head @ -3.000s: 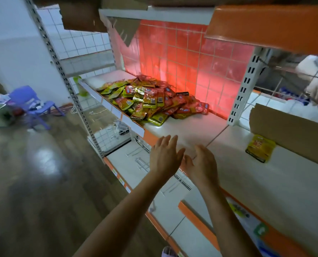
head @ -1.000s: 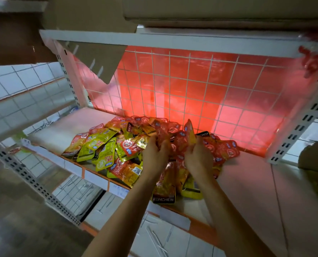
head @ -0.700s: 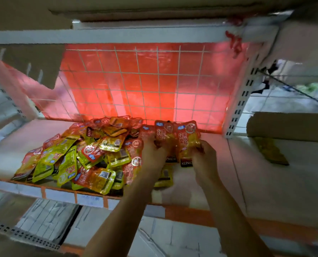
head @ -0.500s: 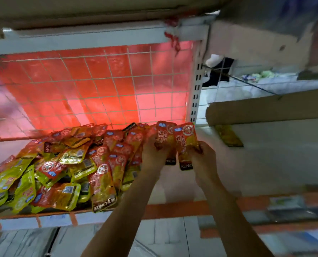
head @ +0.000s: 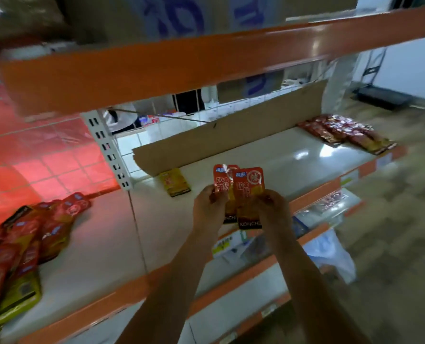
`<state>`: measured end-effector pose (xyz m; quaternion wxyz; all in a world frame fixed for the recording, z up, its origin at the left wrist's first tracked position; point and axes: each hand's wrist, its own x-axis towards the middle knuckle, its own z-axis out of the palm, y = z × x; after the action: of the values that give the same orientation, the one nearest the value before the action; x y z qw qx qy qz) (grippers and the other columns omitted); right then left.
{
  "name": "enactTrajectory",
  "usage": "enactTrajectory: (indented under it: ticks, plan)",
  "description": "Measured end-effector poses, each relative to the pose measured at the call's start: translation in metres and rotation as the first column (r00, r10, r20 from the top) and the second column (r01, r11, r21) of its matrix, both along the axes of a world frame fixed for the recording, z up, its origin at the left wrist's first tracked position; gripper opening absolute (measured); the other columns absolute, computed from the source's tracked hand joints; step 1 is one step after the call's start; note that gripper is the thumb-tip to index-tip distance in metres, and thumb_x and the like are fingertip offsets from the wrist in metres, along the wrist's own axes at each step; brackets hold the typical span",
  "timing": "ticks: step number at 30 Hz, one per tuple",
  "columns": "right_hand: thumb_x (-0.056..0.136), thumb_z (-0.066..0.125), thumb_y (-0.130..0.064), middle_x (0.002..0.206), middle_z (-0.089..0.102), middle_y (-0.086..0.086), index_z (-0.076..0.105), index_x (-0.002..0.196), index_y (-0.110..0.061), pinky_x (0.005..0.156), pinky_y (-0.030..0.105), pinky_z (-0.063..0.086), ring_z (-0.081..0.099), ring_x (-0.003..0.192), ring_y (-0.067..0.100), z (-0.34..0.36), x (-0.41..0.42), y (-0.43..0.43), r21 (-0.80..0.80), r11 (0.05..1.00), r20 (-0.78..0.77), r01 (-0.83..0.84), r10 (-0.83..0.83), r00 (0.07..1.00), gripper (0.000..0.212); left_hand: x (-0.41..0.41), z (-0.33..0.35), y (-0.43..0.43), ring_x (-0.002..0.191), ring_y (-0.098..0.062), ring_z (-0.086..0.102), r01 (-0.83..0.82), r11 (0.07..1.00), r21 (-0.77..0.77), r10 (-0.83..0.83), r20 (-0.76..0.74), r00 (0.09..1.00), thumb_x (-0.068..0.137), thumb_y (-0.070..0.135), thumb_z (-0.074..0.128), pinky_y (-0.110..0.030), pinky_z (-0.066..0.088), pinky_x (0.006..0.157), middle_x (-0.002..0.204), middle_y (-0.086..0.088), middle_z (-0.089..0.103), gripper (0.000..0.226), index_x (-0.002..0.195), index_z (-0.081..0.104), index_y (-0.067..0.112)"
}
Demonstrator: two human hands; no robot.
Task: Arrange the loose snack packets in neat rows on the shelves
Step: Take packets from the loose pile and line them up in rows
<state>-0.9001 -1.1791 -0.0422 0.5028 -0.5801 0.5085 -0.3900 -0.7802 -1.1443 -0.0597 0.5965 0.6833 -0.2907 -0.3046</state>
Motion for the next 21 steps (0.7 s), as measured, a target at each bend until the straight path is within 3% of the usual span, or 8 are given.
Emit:
enactTrajectory:
  ticks: [2, 5, 9, 11, 17, 21]
  plan:
    - [0.086, 0.060, -0.008, 0.081, 0.067, 0.010, 0.065, 0.089, -0.006, 0.075, 0.039, 0.054, 0.066, 0.079, 0.030, 0.000, -0.034, -0.022, -0.008, 0.999, -0.015, 0.035, -0.035, 0.999, 0.006, -0.031, 0.000, -0.023, 0.076, -0.010, 0.066, 0.023, 1.000, -0.008, -0.023, 0.009, 1.000, 0.091, 0.020, 0.058, -0.027, 0.050, 0.066, 0.084, 0.006, 0.069, 0.010, 0.091, 0.065, 0.027]
    - [0.084, 0.061, -0.010, 0.096, 0.068, 0.017, 0.066, 0.101, -0.004, 0.086, 0.048, 0.053, 0.065, 0.092, 0.035, -0.002, -0.080, -0.054, 0.009, 0.998, -0.055, 0.059, -0.059, 0.997, 0.019, -0.076, 0.000, -0.056, 0.074, -0.006, 0.066, 0.054, 0.998, -0.005, -0.055, -0.017, 0.998, 0.092, 0.021, 0.059, -0.028, 0.051, 0.065, 0.079, 0.012, 0.068, 0.017, 0.080, 0.060, 0.034]
    - [0.081, 0.058, -0.006, 0.085, 0.068, 0.018, 0.065, 0.084, -0.007, 0.081, 0.052, 0.054, 0.066, 0.085, 0.039, -0.007, -0.135, -0.089, -0.014, 0.994, -0.045, 0.109, -0.110, 0.993, 0.008, -0.128, -0.002, -0.095, 0.086, -0.018, 0.068, 0.115, 0.993, 0.007, -0.115, -0.011, 0.993, 0.091, 0.020, 0.059, -0.044, 0.056, 0.083, 0.090, 0.005, 0.070, 0.011, 0.091, 0.063, 0.030]
    - [0.078, 0.057, -0.010, 0.085, 0.070, 0.014, 0.067, 0.087, -0.007, 0.081, 0.050, 0.055, 0.067, 0.085, 0.037, -0.009, -0.156, -0.103, -0.001, 0.991, -0.035, 0.133, -0.133, 0.990, 0.014, -0.151, -0.004, -0.113, 0.090, -0.021, 0.068, 0.144, 0.989, 0.031, -0.144, -0.017, 0.989, 0.091, 0.020, 0.060, -0.048, 0.055, 0.087, 0.094, 0.001, 0.070, 0.010, 0.093, 0.063, 0.029]
    - [0.086, 0.056, -0.007, 0.094, 0.070, 0.013, 0.069, 0.100, -0.004, 0.084, 0.050, 0.055, 0.067, 0.087, 0.032, -0.018, -0.201, -0.150, 0.031, 0.973, -0.011, 0.229, -0.229, 0.973, 0.019, -0.198, -0.005, -0.167, 0.094, -0.024, 0.067, 0.214, 0.975, 0.058, -0.214, 0.007, 0.977, 0.091, 0.022, 0.060, -0.049, 0.055, 0.088, 0.100, -0.006, 0.070, 0.011, 0.100, 0.066, 0.023]
    - [0.088, 0.056, -0.007, 0.097, 0.069, 0.014, 0.068, 0.104, -0.002, 0.085, 0.048, 0.056, 0.067, 0.089, 0.031, -0.023, -0.220, -0.191, 0.061, 0.959, 0.025, 0.275, -0.277, 0.961, 0.020, -0.216, -0.008, -0.214, 0.094, -0.019, 0.066, 0.286, 0.956, 0.058, -0.288, 0.033, 0.957, 0.094, 0.028, 0.056, -0.045, 0.056, 0.087, 0.099, -0.003, 0.068, 0.006, 0.094, 0.062, 0.028]
